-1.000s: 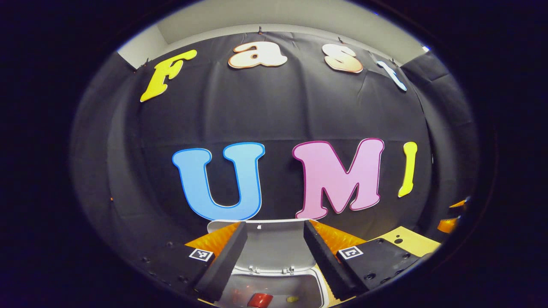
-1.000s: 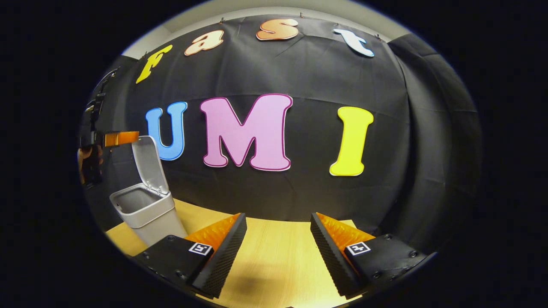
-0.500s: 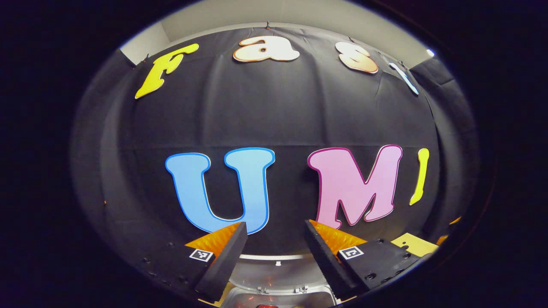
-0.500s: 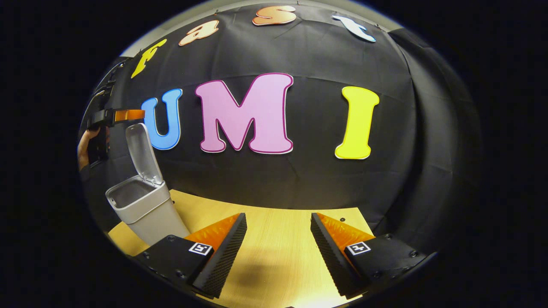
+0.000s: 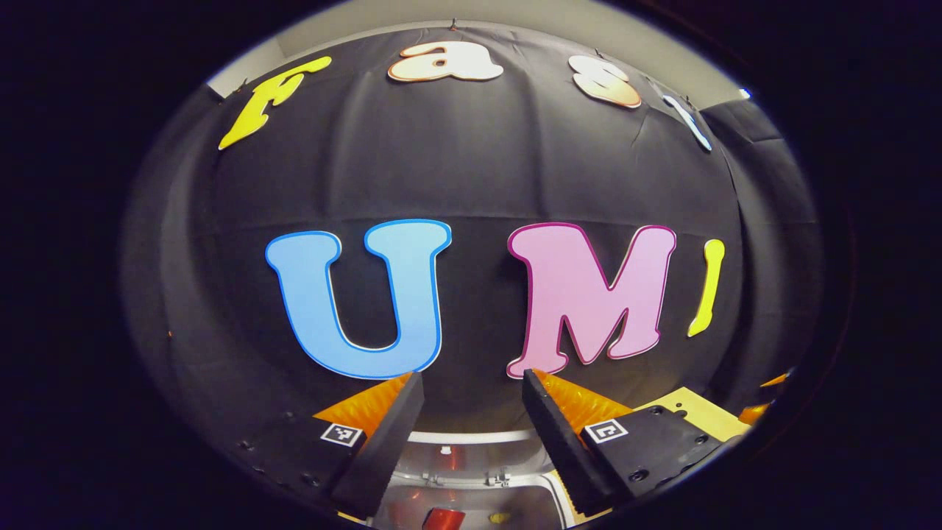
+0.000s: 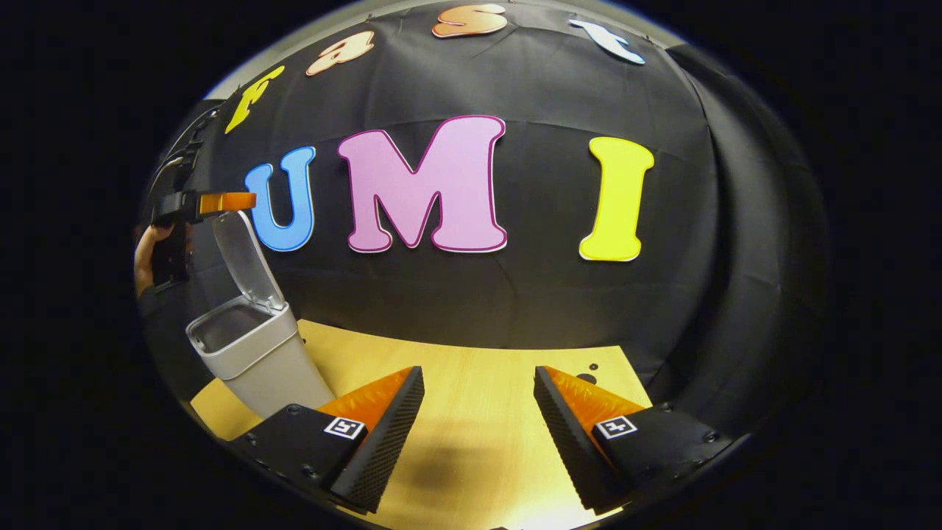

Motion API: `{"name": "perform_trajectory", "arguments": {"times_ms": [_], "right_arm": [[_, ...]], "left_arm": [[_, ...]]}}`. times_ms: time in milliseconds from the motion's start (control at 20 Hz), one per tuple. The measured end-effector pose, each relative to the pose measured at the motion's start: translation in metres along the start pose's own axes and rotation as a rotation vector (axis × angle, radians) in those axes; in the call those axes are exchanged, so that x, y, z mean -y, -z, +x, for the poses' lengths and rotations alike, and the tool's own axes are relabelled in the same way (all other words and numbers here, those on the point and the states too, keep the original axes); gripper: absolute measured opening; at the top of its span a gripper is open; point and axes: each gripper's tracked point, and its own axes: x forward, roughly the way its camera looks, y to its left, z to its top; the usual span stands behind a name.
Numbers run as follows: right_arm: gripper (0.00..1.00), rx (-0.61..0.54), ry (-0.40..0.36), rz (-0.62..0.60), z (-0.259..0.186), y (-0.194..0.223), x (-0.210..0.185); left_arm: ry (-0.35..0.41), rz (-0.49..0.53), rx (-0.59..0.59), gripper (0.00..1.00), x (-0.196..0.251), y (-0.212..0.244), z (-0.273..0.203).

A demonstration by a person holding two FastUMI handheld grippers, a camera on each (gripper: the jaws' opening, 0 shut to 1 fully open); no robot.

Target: Press the lid of the desktop garbage bin to open it, pick up the crumpled paper on the desktop and throw it into the bin, then pick up the pop can on the desktop and drop it into the bin, and finally close the garbage bin lid.

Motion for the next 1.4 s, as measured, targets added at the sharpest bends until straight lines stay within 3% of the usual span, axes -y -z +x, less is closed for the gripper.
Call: {"name": "perform_trajectory", "arguments": {"times_ms": [450,750,1400], "right_arm": [[0.97,-0.024,-0.057,-0.022,-0.025,0.016,-0.022],[0.97,-0.09,-0.074,-0.033,-0.059,0.051,-0.026],[0.96,-0.12,-0.027,0.024,-0.096,0.072,-0.009]], "left_arm": [[-0.047,-0.042,-0.046,0.93,0.0,0.088,-0.094],[-0.063,-0.046,-0.105,0.95,0.001,0.164,-0.116],[-0.021,0.004,-0.11,0.99,0.002,0.186,-0.118]]}}
